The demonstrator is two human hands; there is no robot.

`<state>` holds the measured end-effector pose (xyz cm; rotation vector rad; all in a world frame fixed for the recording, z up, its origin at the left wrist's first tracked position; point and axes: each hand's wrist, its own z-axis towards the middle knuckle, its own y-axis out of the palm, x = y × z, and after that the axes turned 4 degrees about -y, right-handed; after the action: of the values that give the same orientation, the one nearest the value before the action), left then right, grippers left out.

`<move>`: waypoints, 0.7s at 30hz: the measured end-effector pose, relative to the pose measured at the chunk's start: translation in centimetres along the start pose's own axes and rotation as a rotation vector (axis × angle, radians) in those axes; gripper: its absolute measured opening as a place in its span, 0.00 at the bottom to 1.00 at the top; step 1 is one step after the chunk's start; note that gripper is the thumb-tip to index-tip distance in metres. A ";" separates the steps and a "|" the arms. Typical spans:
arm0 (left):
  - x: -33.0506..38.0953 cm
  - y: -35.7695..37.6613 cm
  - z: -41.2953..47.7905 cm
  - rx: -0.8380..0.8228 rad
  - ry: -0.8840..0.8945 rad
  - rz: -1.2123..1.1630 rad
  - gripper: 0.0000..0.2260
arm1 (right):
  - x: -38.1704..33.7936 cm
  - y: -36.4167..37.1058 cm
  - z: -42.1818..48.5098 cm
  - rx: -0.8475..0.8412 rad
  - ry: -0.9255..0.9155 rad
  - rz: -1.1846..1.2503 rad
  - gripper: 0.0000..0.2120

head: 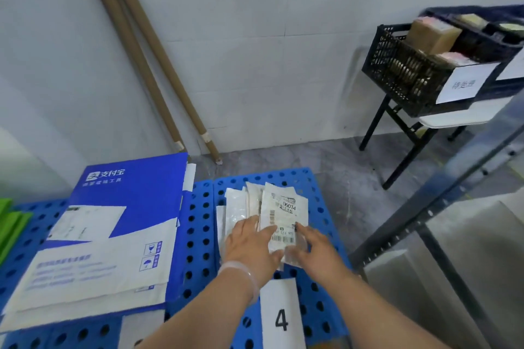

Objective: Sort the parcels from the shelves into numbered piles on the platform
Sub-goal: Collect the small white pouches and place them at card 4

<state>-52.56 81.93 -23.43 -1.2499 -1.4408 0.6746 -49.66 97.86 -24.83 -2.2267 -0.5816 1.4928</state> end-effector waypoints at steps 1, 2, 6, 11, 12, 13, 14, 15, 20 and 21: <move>0.0 0.2 0.0 -0.014 -0.018 0.003 0.26 | 0.2 -0.1 0.1 -0.028 -0.013 -0.023 0.25; 0.0 0.4 -0.1 -0.024 -0.030 0.006 0.26 | 0.5 -0.3 0.2 -0.042 -0.019 -0.049 0.27; 0.3 0.1 -0.8 -0.015 -0.064 0.018 0.26 | 0.7 -1.7 0.0 -0.054 -0.042 -0.081 0.31; 0.7 -0.7 -1.7 0.034 -0.109 0.001 0.27 | 1.0 -2.5 0.3 -0.169 -0.080 -0.159 0.35; 0.6 -0.7 -2.0 0.036 -0.128 0.002 0.27 | 1.3 -2.5 0.5 -0.187 -0.085 -0.182 0.35; 0.6 -0.7 -2.4 0.034 -0.147 -0.001 0.26 | 1.2 -2.5 0.5 -0.199 -0.097 -0.204 0.35; 0.5 -0.7 -2.8 0.031 -0.161 -0.006 0.26 | 1.0 -2.6 0.2 -0.206 -0.114 -0.218 0.34; 0.5 -0.7 -3.1 0.032 -0.170 -0.012 0.26 | 0.9 -2.6 0.1 -0.210 -0.135 -0.232 0.33; 0.8 -0.1 -4.5 0.066 -0.168 -0.006 0.26 | 1.4 -2.9 -0.2 -0.192 -0.195 -0.295 0.29; 1.0 0.1 -4.6 0.072 -0.162 -0.002 0.26 | 1.4 -2.9 -0.3 -0.176 -0.203 -0.294 0.29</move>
<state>-48.12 81.87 -21.92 -1.1590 -1.5356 0.8347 -49.26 101.06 -24.25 -2.0140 -1.0911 1.5704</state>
